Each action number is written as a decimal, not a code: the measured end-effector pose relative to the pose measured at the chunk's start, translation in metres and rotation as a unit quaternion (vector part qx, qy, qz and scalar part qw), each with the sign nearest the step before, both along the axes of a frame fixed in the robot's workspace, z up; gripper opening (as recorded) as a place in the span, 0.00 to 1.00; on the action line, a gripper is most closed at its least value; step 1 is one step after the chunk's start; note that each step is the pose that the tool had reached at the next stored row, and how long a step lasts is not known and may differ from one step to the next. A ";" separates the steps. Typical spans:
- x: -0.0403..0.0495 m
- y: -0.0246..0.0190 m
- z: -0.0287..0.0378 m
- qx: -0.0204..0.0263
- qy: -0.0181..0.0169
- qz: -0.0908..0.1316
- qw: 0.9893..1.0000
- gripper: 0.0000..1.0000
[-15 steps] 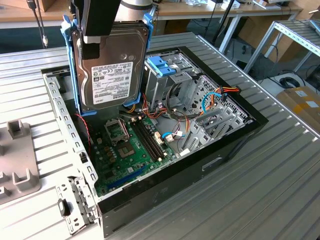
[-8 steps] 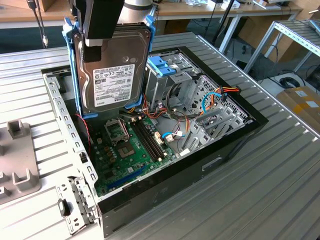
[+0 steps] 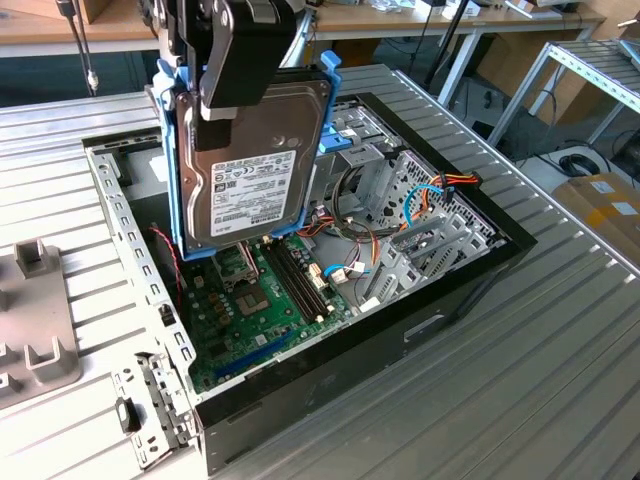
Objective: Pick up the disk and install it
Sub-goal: 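Pick up the disk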
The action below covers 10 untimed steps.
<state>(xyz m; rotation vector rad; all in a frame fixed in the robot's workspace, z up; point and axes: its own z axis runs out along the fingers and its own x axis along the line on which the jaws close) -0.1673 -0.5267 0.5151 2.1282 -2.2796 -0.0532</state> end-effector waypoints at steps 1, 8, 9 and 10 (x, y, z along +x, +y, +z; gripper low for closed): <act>0.0003 -0.0001 0.0000 0.000 0.000 0.000 1.000 0.37; 0.0028 -0.0004 -0.0001 0.000 0.000 0.000 1.000 0.37; 0.0031 -0.0005 -0.0001 0.000 0.000 0.000 1.000 0.37; 0.0034 -0.0005 -0.0001 0.000 0.000 0.000 1.000 0.37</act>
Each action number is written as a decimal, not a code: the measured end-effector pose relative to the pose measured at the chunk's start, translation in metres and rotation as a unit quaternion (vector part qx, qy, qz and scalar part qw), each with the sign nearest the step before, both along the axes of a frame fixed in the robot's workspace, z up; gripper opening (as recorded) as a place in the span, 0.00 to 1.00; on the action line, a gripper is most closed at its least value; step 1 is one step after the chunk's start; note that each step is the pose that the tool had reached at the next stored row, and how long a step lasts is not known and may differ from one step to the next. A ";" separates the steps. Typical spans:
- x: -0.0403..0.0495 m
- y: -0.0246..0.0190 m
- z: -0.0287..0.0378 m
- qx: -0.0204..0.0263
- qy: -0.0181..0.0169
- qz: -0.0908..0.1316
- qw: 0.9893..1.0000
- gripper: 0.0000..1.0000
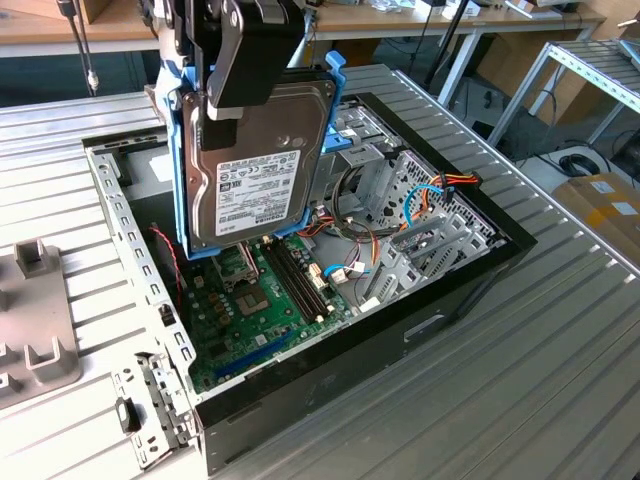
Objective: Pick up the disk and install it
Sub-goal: 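Pick up the disk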
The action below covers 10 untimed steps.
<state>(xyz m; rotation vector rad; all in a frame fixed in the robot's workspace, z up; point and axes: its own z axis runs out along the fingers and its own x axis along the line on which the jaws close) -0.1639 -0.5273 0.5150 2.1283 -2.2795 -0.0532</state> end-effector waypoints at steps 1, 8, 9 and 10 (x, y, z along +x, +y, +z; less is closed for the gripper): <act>0.0003 -0.0001 0.0000 0.000 0.000 0.000 1.000 0.37; 0.0032 -0.0004 -0.0001 0.000 0.000 0.000 1.000 0.37; 0.0039 -0.0004 -0.0001 0.000 0.000 0.000 1.000 0.37; 0.0045 -0.0005 -0.0002 0.000 0.000 0.000 1.000 0.37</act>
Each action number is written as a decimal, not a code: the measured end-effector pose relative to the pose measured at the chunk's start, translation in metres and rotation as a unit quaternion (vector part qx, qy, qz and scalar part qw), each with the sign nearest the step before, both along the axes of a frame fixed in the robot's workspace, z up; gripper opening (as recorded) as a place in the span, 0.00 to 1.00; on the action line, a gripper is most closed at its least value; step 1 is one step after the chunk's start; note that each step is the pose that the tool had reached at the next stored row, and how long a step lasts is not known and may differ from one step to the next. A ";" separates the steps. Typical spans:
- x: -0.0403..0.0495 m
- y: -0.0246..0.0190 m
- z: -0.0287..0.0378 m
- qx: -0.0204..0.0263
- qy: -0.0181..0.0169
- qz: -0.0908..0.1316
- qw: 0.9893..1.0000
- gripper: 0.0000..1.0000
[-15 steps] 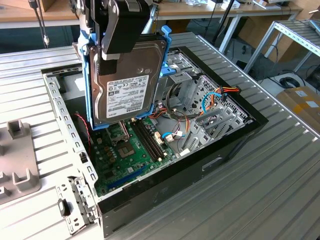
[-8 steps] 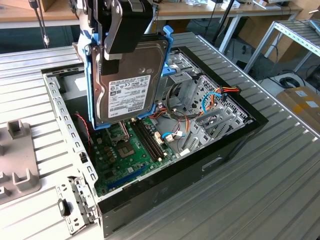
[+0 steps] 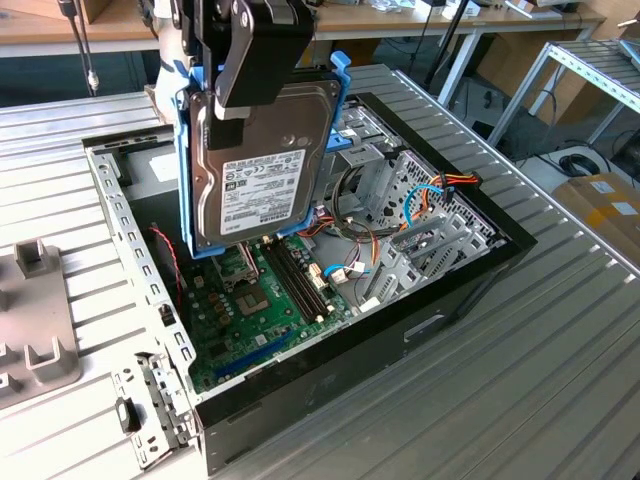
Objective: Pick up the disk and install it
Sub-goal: 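Pick up the disk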
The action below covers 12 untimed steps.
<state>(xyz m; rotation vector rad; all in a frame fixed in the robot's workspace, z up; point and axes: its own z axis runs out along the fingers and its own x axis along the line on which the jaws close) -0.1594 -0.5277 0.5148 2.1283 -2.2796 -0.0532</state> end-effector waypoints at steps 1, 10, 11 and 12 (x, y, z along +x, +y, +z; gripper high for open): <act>0.0006 0.0000 0.0000 0.000 0.000 0.000 1.000 0.37; 0.0055 -0.0004 -0.0001 0.000 0.000 0.000 1.000 0.37; 0.0059 -0.0004 -0.0002 0.000 0.000 0.000 1.000 0.37; 0.0064 -0.0004 -0.0002 0.000 0.000 0.000 1.000 0.37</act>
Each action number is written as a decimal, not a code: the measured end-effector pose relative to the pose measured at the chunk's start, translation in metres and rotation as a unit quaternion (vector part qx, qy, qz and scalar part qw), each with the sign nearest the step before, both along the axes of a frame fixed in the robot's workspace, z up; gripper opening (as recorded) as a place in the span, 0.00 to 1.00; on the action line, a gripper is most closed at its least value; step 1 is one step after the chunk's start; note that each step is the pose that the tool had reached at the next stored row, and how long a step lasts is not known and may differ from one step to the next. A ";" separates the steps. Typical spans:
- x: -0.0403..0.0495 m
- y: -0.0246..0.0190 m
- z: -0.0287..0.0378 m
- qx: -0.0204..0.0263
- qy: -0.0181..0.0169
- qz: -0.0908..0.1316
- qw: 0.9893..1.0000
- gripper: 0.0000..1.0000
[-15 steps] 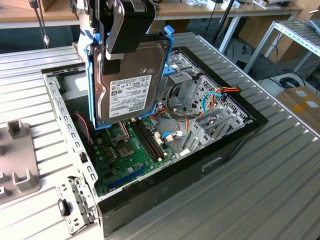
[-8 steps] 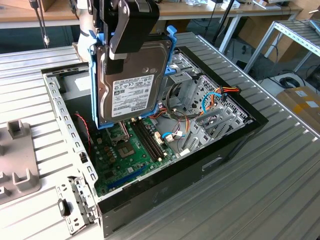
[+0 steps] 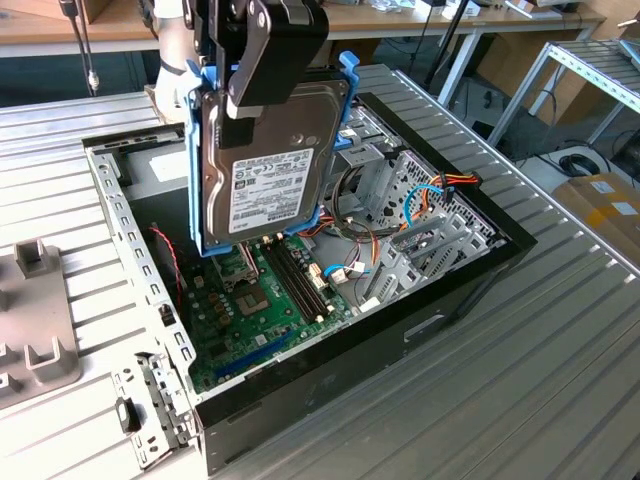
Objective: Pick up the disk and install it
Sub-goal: 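Pick up the disk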
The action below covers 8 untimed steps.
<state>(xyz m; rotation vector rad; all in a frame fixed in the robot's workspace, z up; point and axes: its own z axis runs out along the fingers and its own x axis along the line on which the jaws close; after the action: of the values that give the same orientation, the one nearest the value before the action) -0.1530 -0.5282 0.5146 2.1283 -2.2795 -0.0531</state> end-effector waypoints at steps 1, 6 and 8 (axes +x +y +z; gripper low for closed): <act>0.0006 0.0000 0.0000 0.000 0.000 0.000 1.000 0.37; 0.0028 -0.0001 -0.0001 0.000 0.000 0.000 1.000 0.37; 0.0037 -0.0002 -0.0002 0.000 0.000 0.000 1.000 0.37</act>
<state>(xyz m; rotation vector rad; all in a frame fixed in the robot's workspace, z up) -0.1493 -0.5283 0.5144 2.1282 -2.2795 -0.0531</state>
